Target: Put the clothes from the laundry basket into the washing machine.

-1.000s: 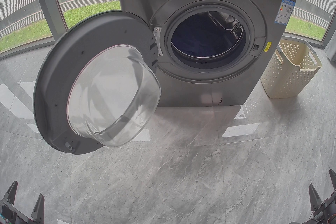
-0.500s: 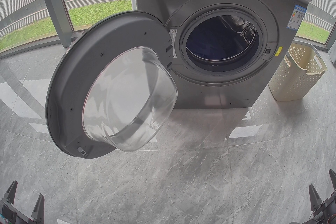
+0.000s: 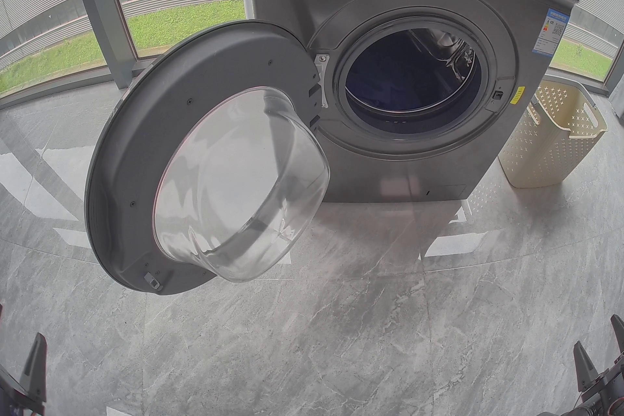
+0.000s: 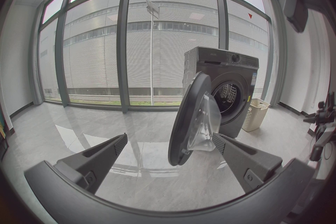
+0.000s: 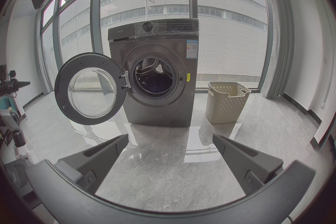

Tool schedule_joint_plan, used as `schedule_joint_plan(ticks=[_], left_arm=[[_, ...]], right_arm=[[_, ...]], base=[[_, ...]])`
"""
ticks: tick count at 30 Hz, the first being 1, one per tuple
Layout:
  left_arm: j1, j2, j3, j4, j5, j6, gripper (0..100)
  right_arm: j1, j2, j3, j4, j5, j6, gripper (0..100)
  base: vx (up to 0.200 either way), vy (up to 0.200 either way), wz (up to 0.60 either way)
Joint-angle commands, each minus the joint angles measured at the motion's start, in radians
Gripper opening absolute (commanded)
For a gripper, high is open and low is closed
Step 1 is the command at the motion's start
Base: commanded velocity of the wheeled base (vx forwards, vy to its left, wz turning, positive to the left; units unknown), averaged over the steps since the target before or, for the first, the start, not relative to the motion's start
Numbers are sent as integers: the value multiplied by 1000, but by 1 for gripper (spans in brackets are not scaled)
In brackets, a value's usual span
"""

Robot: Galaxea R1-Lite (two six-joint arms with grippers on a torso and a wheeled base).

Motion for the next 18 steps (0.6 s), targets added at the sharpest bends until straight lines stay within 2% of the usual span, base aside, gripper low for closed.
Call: schedule_joint_plan(ticks=[1,2,5,6,8,11,14,17,18], left_arm=[[-51,488,-218,-68,-100,-40,100],[-56,529,-227,-90,-108,-38,100],[-74,683,-257,-179,-171,-48,100],[-74,683,-257,-179,-171,-48,100],[-72,801,-273,-232,-232,-43,100],[-74,911,-300,-295,-290,-37,100],[-74,960,-315,-329,-310,-40,100],[-74,1086,-347,-438,-339,-41,100],[-74,1086,-347,-438,-339,-41,100]], right_arm=[[0,-11,18,0,0,0,100],[0,-11,18,0,0,0,100],[-1,-10,18,0,0,0,100],[-1,-10,18,0,0,0,100],[0,-11,18,0,0,0,100],[0,-11,18,0,0,0,100],[0,-11,18,0,0,0,100],[0,-10,18,0,0,0,100],[0,-10,18,0,0,0,100]], base=[[0,0,0],[0,0,0],[0,0,0],[0,0,0],[0,0,0],[0,0,0],[0,0,0],[0,0,0],[0,0,0]])
